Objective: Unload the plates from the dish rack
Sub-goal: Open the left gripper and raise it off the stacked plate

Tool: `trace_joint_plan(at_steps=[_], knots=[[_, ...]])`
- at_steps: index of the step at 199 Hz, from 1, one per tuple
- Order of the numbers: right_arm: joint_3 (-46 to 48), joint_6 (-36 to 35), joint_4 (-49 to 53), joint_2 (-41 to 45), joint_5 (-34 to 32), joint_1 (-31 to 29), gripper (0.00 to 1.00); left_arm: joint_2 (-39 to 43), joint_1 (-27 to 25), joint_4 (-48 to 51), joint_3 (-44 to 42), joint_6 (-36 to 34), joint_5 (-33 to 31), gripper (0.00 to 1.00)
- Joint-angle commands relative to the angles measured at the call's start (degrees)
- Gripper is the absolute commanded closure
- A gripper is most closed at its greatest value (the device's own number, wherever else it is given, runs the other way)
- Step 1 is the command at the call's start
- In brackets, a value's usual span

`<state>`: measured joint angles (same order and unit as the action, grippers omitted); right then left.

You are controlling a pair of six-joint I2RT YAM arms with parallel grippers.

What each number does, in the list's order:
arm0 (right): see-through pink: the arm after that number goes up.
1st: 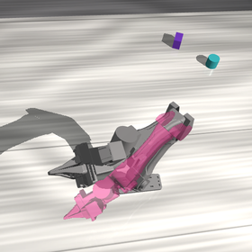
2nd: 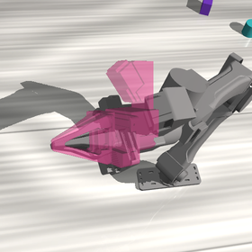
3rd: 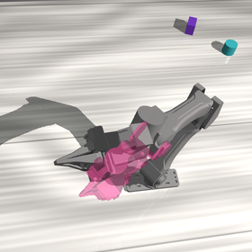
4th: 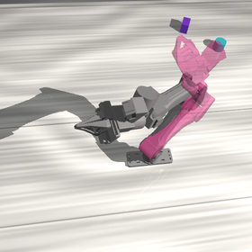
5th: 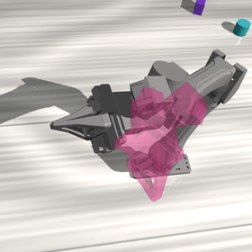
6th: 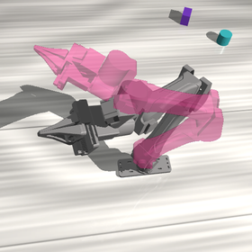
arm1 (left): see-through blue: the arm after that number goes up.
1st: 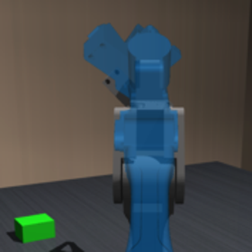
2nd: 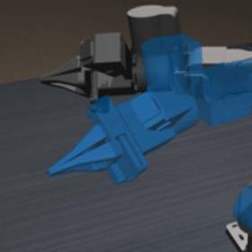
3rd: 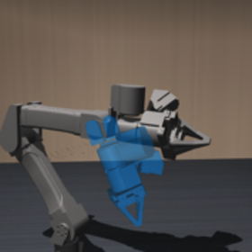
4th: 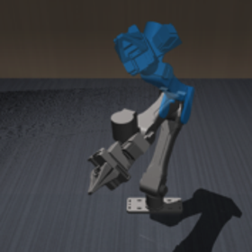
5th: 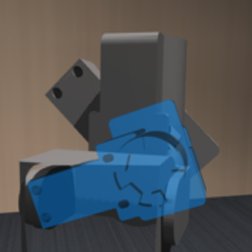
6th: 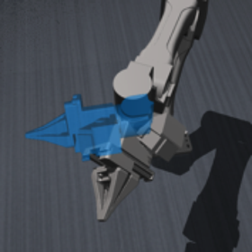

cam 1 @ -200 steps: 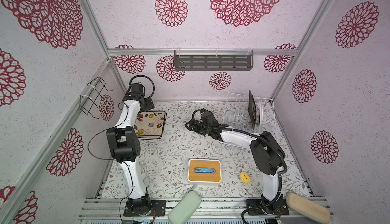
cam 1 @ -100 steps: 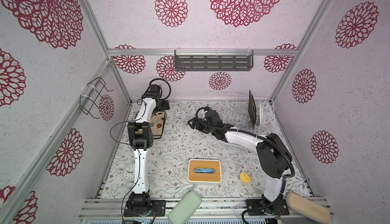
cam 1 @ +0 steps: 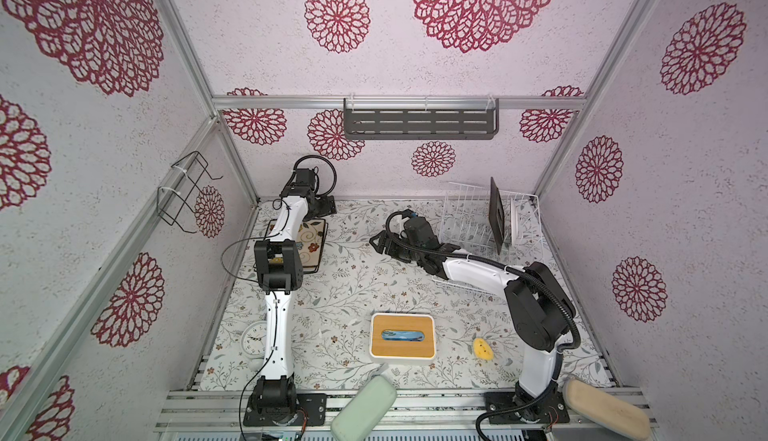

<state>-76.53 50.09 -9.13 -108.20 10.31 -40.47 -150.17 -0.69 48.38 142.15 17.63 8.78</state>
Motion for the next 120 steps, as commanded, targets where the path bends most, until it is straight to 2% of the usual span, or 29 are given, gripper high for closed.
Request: trace_joint_plan(at_steps=[1, 79, 120], knots=[[-1.2, -0.4, -0.1, 1.8, -0.5, 0.5, 0.19, -2.0, 0.1, -3.3, 1.7, 0.0, 2.2, 0.13], [-1.9, 0.0, -0.1, 0.4, -0.2, 0.5, 0.19, -3.2, 0.1, 0.9, 2.5, 0.0, 3.9, 0.15], [-2.0, 0.1, -0.3, 0.3, 0.2, 0.5, 0.19, -1.8, -0.1, 0.5, 1.2, 1.3, 6.7, 0.17]])
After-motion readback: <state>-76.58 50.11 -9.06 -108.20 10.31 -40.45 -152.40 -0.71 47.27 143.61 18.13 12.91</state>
